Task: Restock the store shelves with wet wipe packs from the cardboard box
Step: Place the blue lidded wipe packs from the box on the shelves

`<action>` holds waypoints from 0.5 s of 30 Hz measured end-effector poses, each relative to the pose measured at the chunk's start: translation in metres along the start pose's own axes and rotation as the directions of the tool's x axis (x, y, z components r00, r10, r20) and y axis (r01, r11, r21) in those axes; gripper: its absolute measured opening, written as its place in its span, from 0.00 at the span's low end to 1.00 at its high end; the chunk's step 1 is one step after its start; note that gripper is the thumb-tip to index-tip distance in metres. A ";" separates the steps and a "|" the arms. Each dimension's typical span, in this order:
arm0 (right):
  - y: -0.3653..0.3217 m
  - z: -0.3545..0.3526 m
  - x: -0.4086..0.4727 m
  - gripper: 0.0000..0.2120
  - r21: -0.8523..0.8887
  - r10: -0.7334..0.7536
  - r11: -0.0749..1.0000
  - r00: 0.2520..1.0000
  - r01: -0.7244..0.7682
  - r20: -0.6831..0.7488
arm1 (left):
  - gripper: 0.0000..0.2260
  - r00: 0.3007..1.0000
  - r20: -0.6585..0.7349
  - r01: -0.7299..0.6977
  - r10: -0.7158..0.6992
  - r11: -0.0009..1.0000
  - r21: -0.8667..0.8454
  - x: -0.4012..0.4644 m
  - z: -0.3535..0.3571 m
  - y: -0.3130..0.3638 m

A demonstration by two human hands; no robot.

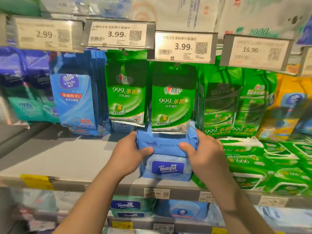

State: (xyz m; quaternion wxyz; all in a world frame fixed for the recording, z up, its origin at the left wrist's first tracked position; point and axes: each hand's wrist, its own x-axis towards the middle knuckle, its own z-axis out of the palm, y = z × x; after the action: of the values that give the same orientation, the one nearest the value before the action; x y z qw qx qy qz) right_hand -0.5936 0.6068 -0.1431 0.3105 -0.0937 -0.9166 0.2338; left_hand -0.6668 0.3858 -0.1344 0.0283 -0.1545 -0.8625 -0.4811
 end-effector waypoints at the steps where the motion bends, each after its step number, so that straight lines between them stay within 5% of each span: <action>1: 0.002 0.002 0.001 0.37 -0.070 -0.017 0.997 0.999 0.014 -0.046 | 0.14 1.000 -0.005 0.000 0.000 1.000 0.012 0.000 0.001 0.001; 7: 0.002 0.001 -0.005 0.29 -0.299 -0.084 0.954 0.965 0.007 -0.248 | 0.12 1.000 -0.006 -0.015 0.015 0.999 0.038 0.000 0.008 0.010; 15: 0.000 -0.006 -0.021 0.27 -0.139 -0.058 0.990 0.972 0.026 -0.228 | 0.16 0.999 -0.041 -0.010 0.009 0.999 -0.039 -0.016 0.007 0.003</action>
State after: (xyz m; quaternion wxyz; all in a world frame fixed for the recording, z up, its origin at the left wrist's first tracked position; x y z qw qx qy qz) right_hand -0.5735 0.6026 -0.1501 0.4131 -0.1216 -0.8896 0.1522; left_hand -0.6498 0.3892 -0.1384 0.0450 -0.1494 -0.8514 -0.5008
